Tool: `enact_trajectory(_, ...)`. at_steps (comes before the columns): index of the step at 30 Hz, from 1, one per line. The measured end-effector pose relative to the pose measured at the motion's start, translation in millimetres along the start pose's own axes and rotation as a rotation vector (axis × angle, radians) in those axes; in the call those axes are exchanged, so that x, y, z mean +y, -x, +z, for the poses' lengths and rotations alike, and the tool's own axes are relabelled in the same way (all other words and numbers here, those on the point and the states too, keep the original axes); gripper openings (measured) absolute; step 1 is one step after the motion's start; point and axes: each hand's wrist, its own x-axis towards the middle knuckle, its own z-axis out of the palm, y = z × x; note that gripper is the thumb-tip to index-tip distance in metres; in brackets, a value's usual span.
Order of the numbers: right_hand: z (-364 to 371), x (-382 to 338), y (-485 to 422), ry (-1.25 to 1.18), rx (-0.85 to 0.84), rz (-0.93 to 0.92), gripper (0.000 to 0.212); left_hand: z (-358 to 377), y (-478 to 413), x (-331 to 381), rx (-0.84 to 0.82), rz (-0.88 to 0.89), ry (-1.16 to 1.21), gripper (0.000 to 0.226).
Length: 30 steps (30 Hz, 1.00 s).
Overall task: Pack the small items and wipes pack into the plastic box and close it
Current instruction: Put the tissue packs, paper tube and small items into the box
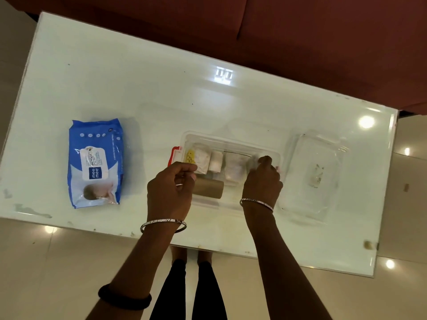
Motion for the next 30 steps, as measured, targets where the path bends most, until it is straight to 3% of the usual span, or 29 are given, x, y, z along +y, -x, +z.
enact_trajectory(6,10.9,0.9,2.7,-0.403,0.041,0.188,0.032,-3.4,-6.0,-11.9,-0.007,-0.014,-0.018,0.016)
enact_trajectory(13,9.8,-1.5,3.4,-0.376,0.088,0.181,0.033,-5.6,-9.7,-15.9,-0.014,-0.051,0.048,0.015)
enact_trajectory(16,2.5,-0.1,2.2,-0.19,0.049,0.099,0.019,-8.1,-9.1,-17.6,0.0,-0.077,0.102,0.015)
enact_trajectory(22,-31.5,4.4,7.8,-0.054,0.107,0.058,0.016,-21.8,-6.3,-25.4,0.059,-0.103,0.209,0.015)
enact_trajectory(25,-46.7,-8.0,17.6,-0.162,0.084,-0.087,0.004,-38.4,-5.6,-35.4,0.11,-0.141,0.282,0.013)
enact_trajectory(30,-48.6,-68.6,53.0,-0.456,-0.078,-0.337,0.002,-72.5,-6.8,-61.4,0.224,-0.199,0.313,0.009)
